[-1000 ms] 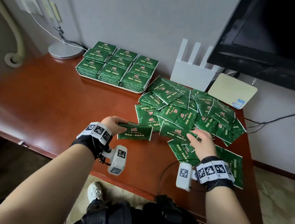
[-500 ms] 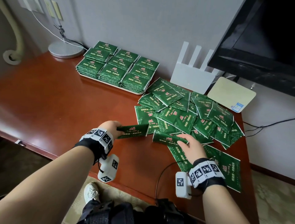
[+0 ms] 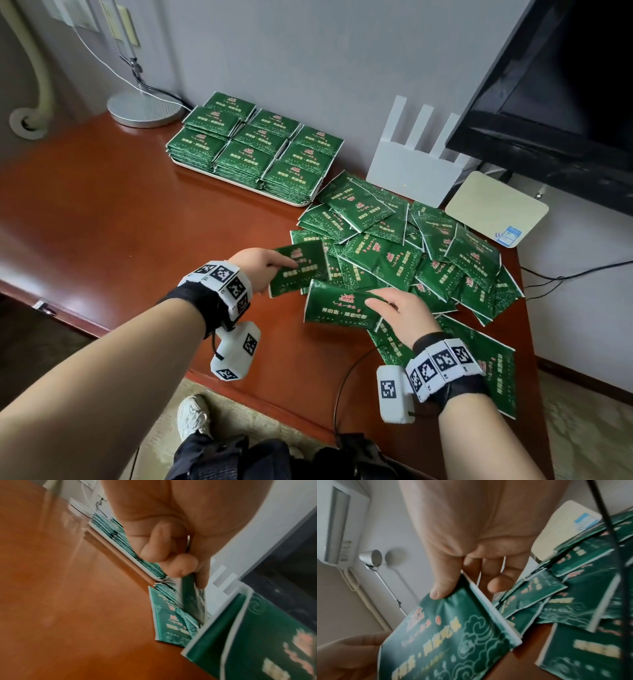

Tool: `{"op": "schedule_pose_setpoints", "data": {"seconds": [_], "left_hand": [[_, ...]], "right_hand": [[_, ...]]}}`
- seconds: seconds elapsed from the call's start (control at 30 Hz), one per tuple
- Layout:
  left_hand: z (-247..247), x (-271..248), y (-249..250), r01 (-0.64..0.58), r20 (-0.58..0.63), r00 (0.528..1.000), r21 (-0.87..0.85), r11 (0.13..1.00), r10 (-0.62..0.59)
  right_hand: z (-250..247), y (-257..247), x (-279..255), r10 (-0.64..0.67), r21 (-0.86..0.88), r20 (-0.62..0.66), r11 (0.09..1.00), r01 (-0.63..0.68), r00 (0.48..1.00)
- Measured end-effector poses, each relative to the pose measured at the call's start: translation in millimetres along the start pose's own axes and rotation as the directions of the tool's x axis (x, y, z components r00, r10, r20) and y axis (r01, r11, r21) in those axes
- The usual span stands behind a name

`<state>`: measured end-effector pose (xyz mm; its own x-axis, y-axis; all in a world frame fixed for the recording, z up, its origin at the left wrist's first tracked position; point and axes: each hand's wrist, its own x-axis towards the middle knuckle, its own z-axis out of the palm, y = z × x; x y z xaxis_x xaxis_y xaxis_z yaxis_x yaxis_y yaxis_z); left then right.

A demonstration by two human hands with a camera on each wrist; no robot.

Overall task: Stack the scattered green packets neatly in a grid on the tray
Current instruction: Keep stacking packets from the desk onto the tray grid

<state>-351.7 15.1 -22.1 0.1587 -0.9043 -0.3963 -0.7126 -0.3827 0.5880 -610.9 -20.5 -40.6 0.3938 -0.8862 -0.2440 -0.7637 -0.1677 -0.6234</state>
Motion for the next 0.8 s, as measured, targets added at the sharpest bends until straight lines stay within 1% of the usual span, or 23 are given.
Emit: {"op": "schedule_pose_setpoints", "data": {"seconds": [0.1, 0.2, 0.27, 0.37, 0.47, 0.5, 0.53, 0.6, 0.67, 0.73, 0.8], "left_hand": [[-2, -3, 17, -0.091, 0.055, 0.995, 0.078, 0.993, 0.087], [-4, -7, 27, -0.094, 0.140, 0.987, 0.081, 0.992, 0.082], [-6, -5, 30, -0.126, 0.153, 0.982, 0.079, 0.989, 0.113], [-13, -1, 30, -0.164, 0.115, 0.982, 0.089, 0.982, 0.153], [-21, 3, 29, -0.167, 0.067, 0.984, 0.028, 0.986, 0.164], [-24, 5, 29, -0.176, 0.041, 0.984, 0.012, 0.984, 0.175], [-28, 7, 27, -0.186, 0.005, 0.982, -0.001, 0.982, 0.186], [-37, 14, 23, -0.208, -0.058, 0.977, -0.043, 0.977, 0.205], [-47, 22, 19, -0.230, -0.060, 0.972, -0.075, 0.970, 0.226], [-58, 30, 14, -0.249, -0.042, 0.968, -0.092, 0.964, 0.246], [-72, 38, 9, -0.255, -0.058, 0.966, -0.102, 0.961, 0.250]], "right_hand": [[-5, -13, 5, -0.034, 0.000, 0.020, 0.999, 0.034, 0.999], [-8, -21, 9, -0.036, 0.014, 0.002, 0.999, 0.036, 0.999], [-10, -23, 11, -0.022, 0.023, -0.021, 0.999, 0.022, 1.000], [-11, -25, 13, -0.016, 0.088, -0.078, 0.996, 0.023, 0.997], [-11, -31, 18, -0.014, 0.182, -0.162, 0.982, 0.044, 0.987], [-11, -33, 21, -0.002, 0.221, -0.166, 0.975, 0.039, 0.986], [-10, -35, 23, 0.015, 0.253, -0.140, 0.967, 0.021, 0.990], [-8, -40, 29, 0.029, 0.266, -0.042, 0.964, -0.016, 0.999], [-6, -46, 35, 0.027, 0.221, 0.018, 0.975, -0.031, 0.999], [-6, -54, 43, 0.029, 0.214, 0.015, 0.976, -0.032, 0.999], [-7, -64, 50, 0.026, 0.207, -0.012, 0.978, -0.023, 1.000]]}}
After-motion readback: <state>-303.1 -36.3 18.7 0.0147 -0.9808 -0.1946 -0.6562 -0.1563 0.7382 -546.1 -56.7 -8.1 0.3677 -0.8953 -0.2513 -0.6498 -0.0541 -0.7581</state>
